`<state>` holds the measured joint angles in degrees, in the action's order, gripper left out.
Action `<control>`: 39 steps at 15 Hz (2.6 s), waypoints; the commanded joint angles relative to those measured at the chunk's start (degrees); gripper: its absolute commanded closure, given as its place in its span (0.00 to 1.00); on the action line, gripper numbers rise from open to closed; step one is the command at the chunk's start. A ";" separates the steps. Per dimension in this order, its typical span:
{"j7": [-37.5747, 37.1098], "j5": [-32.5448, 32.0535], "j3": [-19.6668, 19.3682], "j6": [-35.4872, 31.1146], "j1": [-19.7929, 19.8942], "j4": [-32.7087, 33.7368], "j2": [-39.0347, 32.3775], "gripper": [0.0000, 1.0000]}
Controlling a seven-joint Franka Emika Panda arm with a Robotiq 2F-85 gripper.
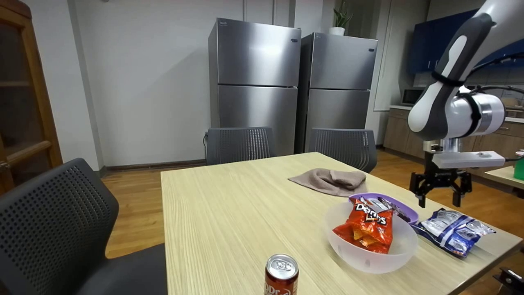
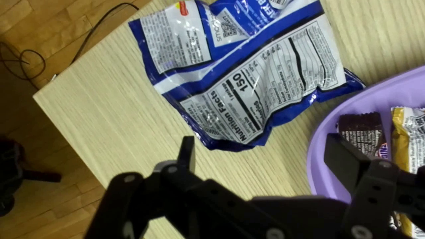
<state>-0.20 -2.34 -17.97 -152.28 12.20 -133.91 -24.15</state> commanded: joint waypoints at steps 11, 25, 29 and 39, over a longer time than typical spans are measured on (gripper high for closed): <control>-5.85 0.07 -0.24 4.20 0.15 4.43 -4.29 0.00; -6.64 -0.12 -0.41 4.99 0.26 6.82 -6.93 0.51; -6.51 -0.21 -0.45 5.53 0.33 7.18 -7.14 0.82; -6.48 -0.53 -0.63 6.55 0.25 7.53 -7.08 1.00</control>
<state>-5.69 -2.26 -18.70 -147.82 12.17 -127.62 -31.27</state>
